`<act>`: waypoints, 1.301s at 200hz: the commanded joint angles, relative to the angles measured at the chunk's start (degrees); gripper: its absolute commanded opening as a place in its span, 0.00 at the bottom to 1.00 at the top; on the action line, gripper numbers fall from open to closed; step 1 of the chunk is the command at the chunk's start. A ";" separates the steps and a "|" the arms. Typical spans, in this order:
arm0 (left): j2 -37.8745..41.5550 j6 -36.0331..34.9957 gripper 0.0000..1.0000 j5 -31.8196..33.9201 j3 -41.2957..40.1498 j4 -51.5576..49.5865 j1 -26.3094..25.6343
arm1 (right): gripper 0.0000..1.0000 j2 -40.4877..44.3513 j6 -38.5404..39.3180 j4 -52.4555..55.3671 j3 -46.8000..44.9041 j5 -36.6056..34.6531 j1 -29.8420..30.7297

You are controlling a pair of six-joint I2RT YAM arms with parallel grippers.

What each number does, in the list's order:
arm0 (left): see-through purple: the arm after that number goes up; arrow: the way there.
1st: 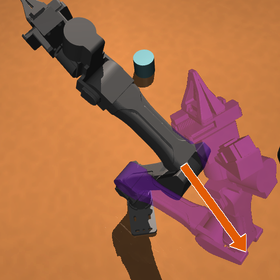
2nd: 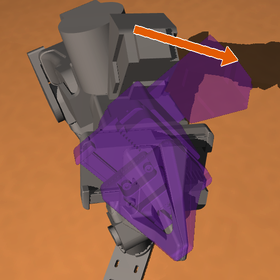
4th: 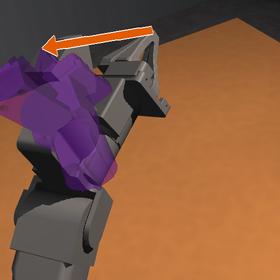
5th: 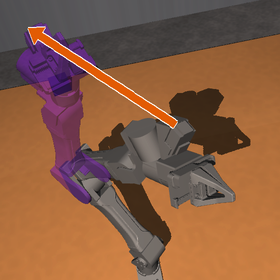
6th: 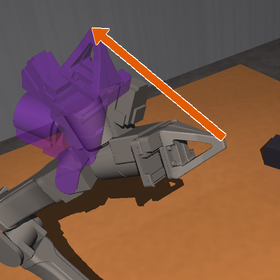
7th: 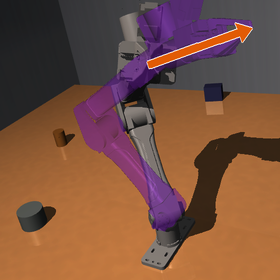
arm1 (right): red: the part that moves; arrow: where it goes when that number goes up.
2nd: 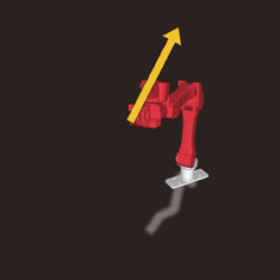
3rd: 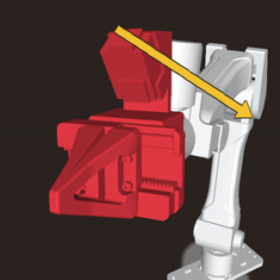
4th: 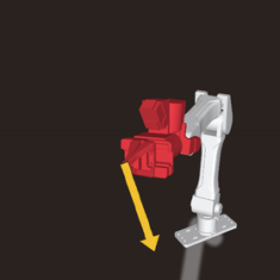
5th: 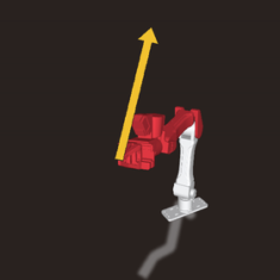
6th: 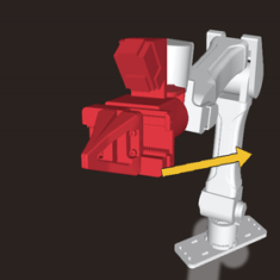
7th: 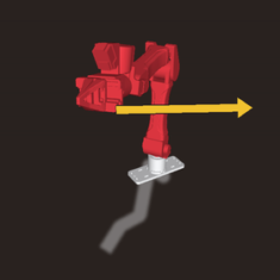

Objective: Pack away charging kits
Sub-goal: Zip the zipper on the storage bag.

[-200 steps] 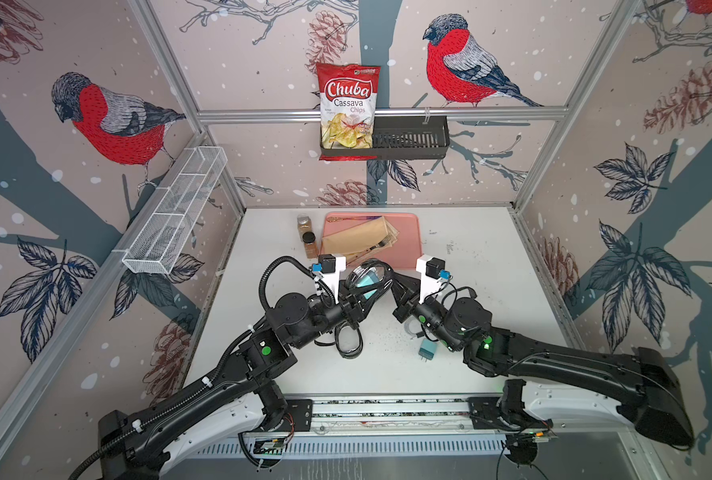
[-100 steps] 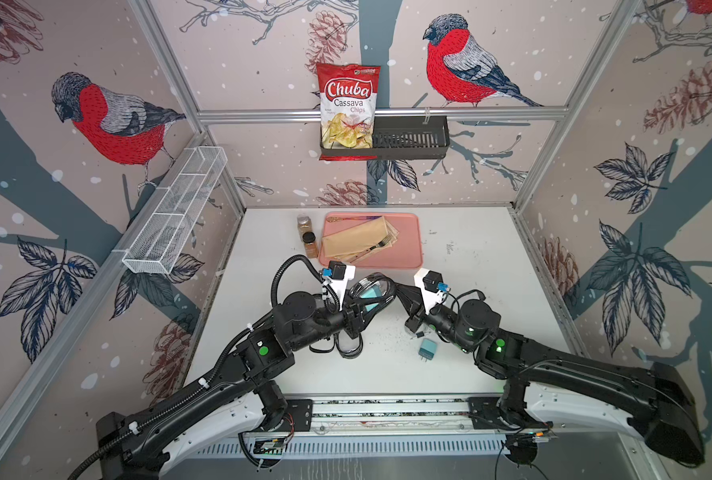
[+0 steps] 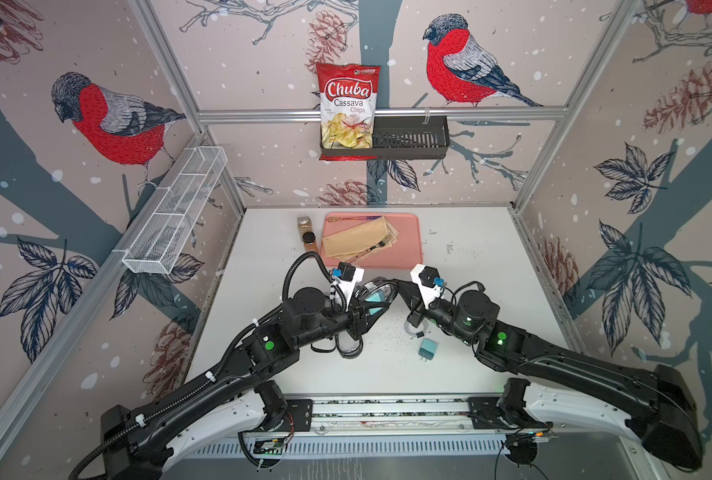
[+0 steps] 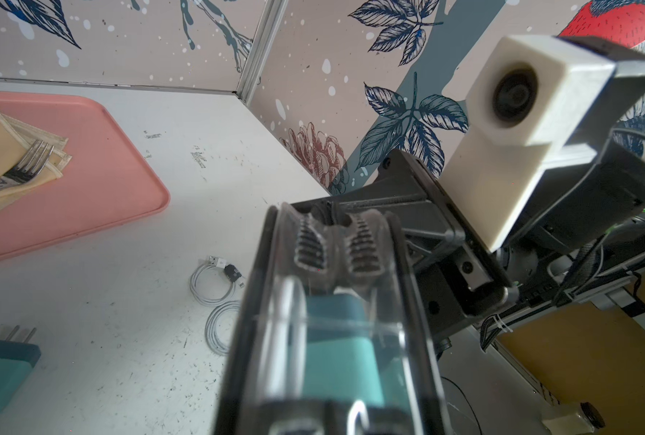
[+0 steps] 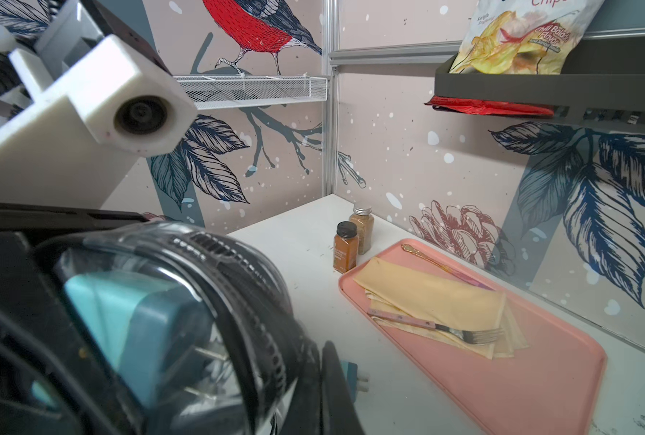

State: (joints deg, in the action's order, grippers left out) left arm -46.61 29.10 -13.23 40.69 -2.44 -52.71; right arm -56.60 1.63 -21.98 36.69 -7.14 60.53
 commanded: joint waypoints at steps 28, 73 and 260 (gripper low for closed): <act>-1.34 -1.57 0.00 -4.76 0.48 -9.65 0.00 | 0.00 -0.44 -0.13 -6.76 2.04 -5.17 -0.86; -1.13 -1.25 0.25 -2.39 1.61 -7.44 -0.02 | 0.00 0.78 -6.74 -9.88 -0.50 -2.25 -0.12; 21.43 -9.20 0.96 6.55 -18.67 30.35 -0.03 | 0.00 3.13 -32.03 -9.63 -1.14 -13.56 5.39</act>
State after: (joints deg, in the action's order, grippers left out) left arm -25.85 21.02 -6.46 22.96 17.34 -52.73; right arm -53.21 -27.11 -28.56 34.92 -18.87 64.40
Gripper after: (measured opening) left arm 0.963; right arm 0.050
